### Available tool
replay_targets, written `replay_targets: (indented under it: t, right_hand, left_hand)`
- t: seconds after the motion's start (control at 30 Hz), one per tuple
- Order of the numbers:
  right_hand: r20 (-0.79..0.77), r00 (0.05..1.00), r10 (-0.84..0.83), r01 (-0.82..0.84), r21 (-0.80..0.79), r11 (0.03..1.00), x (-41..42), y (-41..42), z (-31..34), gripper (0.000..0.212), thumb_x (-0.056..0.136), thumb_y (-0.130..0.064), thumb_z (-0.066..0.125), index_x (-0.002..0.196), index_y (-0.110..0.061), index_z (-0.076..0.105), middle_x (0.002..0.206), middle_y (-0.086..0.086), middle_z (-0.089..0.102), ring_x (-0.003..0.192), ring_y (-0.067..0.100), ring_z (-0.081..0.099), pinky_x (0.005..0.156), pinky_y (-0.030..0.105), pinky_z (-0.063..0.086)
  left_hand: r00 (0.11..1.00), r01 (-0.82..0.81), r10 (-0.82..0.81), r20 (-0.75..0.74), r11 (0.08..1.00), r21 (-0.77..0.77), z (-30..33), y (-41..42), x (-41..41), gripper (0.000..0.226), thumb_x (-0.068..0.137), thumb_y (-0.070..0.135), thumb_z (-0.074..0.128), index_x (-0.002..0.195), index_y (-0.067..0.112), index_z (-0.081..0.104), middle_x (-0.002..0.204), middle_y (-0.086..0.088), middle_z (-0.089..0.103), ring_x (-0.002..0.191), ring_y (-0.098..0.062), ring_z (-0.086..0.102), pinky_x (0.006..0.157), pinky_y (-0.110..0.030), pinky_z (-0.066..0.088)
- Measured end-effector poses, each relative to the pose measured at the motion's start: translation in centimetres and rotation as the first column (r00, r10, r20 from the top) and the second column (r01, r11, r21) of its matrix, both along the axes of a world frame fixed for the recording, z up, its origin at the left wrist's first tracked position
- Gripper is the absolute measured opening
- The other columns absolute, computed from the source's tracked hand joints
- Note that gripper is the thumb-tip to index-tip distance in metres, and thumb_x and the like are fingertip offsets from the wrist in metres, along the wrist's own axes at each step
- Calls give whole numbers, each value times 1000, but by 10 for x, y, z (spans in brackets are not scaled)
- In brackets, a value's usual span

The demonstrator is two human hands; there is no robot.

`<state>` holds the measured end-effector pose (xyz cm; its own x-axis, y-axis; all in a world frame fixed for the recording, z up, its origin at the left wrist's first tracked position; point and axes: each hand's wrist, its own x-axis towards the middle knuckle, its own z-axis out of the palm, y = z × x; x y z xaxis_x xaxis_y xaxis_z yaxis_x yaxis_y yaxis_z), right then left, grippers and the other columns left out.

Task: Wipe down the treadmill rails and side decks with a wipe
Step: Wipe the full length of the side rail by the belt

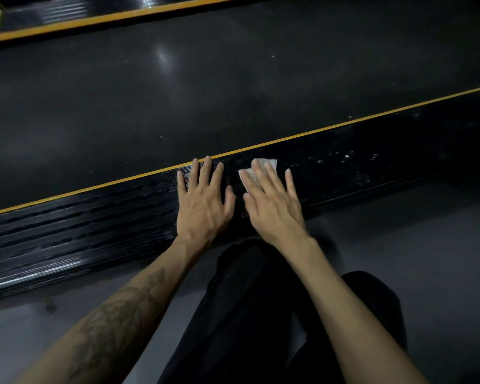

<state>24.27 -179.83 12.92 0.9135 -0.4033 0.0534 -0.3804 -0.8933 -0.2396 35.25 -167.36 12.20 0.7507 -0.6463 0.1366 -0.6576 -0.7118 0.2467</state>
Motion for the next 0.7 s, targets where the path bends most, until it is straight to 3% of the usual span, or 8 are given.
replay_targets:
  t: [0.17,0.27,0.4,0.5,0.63,0.7]
  right_hand:
    - [48,995,-87,87,18,996,-16,2,-4,65,104,-43,18,162,-18,31,170,7,19,159,23,12,128,52,5]
    - [58,998,-21,18,46,999,-11,14,-4,66,102,-42,24,159,-11,35,169,12,24,158,26,18,128,51,10]
    - [-49,996,70,-70,1,998,6,-8,4,71,100,-45,7,164,-21,24,172,5,10,159,20,6,126,49,-5]
    - [-41,997,67,-66,25,998,2,-14,5,72,99,-47,6,164,-20,21,173,5,6,160,20,2,127,52,-3]
    - [-29,996,81,-79,49,996,-2,-11,5,67,102,-43,30,160,-11,32,168,13,22,158,28,14,127,59,9]
    - [-53,995,84,-81,41,996,-1,-11,9,68,102,-45,30,158,-7,35,163,15,31,157,30,19,126,59,11]
  left_hand:
    - [1000,-1,1,8,1000,0,0,0,0,63,100,47,33,155,17,43,167,-9,30,157,-29,17,126,-59,11]
    - [1000,-9,9,7,1000,-4,0,-1,0,64,100,47,31,154,16,44,167,-10,31,157,-29,19,126,-59,13]
    - [1000,-9,9,3,1000,-13,0,-1,0,63,100,47,32,154,17,45,166,-9,31,157,-29,18,126,-59,12]
    - [1000,-7,7,11,1000,-20,-1,0,1,61,101,46,34,153,17,45,166,-9,32,157,-29,19,126,-58,12]
    - [1000,-13,13,17,999,-38,-1,1,1,59,100,44,37,152,17,47,165,-9,35,156,-29,21,125,-58,15]
    - [1000,-4,4,21,999,-41,-2,1,2,59,100,44,36,151,16,48,164,-9,36,156,-29,22,125,-59,16]
